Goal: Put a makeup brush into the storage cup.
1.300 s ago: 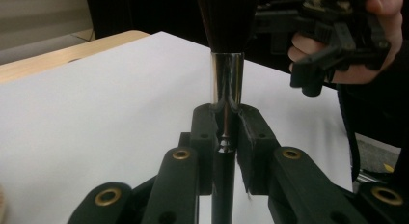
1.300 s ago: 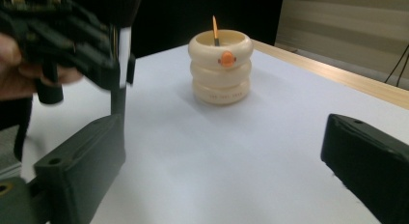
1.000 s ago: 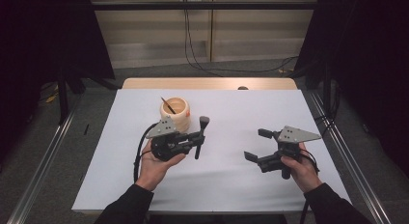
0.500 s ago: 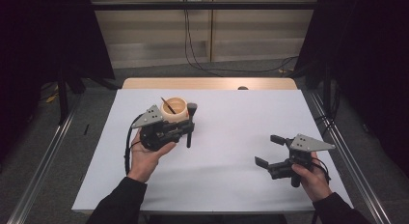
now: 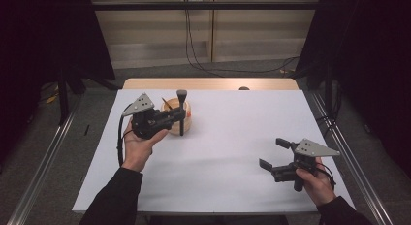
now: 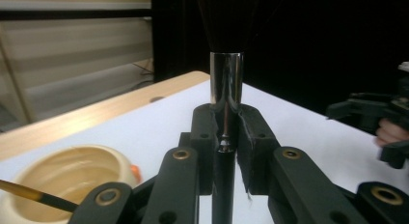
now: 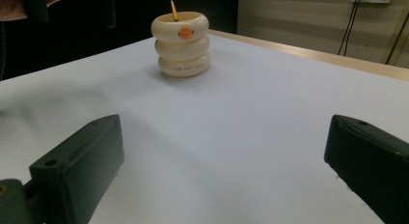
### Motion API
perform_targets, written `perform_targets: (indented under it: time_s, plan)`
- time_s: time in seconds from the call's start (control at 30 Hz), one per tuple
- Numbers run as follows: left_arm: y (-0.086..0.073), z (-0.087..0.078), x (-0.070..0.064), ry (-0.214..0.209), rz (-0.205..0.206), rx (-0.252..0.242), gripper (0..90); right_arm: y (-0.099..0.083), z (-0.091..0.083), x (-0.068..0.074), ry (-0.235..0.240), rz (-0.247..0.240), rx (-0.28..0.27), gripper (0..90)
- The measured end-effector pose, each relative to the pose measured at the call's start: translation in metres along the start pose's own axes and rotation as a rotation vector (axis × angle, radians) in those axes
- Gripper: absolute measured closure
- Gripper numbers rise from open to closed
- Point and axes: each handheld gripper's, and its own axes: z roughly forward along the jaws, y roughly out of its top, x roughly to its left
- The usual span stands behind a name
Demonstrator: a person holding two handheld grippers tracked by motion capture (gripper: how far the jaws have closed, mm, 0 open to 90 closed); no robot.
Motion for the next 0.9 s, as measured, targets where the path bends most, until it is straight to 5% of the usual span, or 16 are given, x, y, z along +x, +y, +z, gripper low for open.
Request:
perform_targets:
  time_s: [0.2,0.4,0.9]
  plan:
    - [0.010,0.001,0.011,0.037,-0.003,-0.017,78.7,-0.001,-0.002,0.001,-0.002,0.007,-0.008,0.2]
    - [0.019,0.001,0.014,0.030,-0.006,-0.055,78.7,-0.002,-0.001,0.001,-0.004,0.004,-0.004,0.1]
    - [0.035,0.009,0.027,0.104,0.017,-0.059,78.7,-0.002,-0.001,0.001,-0.003,-0.002,-0.006,0.0]
